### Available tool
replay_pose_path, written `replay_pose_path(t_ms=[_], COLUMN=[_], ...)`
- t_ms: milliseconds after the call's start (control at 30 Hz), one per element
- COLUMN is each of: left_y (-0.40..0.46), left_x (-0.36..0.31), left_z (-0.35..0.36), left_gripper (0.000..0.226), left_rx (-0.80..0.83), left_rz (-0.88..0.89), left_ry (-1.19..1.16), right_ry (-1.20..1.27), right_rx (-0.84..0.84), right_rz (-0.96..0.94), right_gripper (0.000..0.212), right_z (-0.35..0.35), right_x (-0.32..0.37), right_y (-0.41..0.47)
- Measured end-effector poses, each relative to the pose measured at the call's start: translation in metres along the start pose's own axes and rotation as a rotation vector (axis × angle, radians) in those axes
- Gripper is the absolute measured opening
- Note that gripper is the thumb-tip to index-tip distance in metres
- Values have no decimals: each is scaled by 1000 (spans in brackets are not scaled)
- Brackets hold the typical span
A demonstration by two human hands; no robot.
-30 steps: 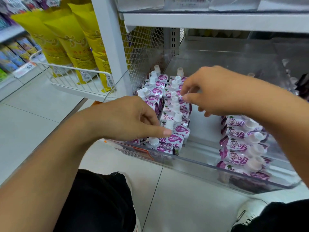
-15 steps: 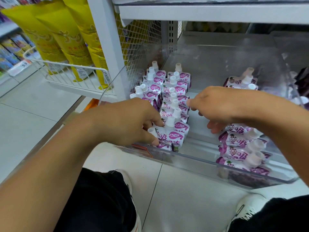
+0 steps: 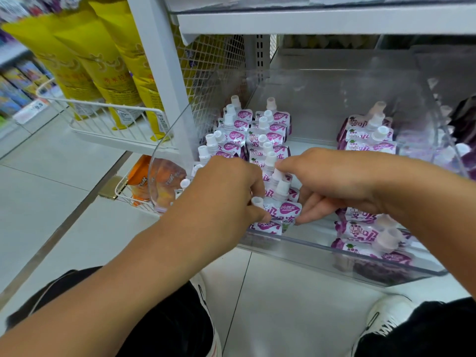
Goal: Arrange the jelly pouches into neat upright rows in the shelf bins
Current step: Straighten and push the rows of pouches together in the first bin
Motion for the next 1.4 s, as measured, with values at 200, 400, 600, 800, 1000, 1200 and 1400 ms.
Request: replay_pose_path(t_ms=[200, 400, 600, 800, 1000, 1200, 1400], left_y=[0, -4, -3, 2, 8, 34, 38], left_x=[-5, 6, -3, 29, 30, 6, 12], left_z=[-7, -11, -4, -8, 10, 31, 29], left_gripper=[27, 30, 21, 38, 89, 106, 108], left_rx=[-33, -49, -64, 13, 324, 510, 568], left_rz=[-11, -26, 87, -106, -497, -557, -579], left_ry=[39, 68, -114, -462, -906, -1123, -1165], right_ry=[18, 26, 62, 110, 620, 768, 887], right_rx=[-21, 2, -14, -85, 34, 117, 36], right_rz=[3, -11, 46, 58, 92, 174, 29], right_gripper=[16, 20, 18, 44, 76, 87, 66], right_z=[-5, 3, 8, -10, -14, 6, -4], right_x=[-2, -1, -4, -5, -4, -15, -11], right_y=[0, -5, -3, -6, -1, 4, 38])
Point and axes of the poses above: each hand's wrist, its own y-axis towards the middle knuckle, its own z-axis out of the palm, x = y × z, the point moved 5 cm from there along y, towards the middle knuckle, and after that the axes turned 6 degrees about y, right-handed, at the moved point
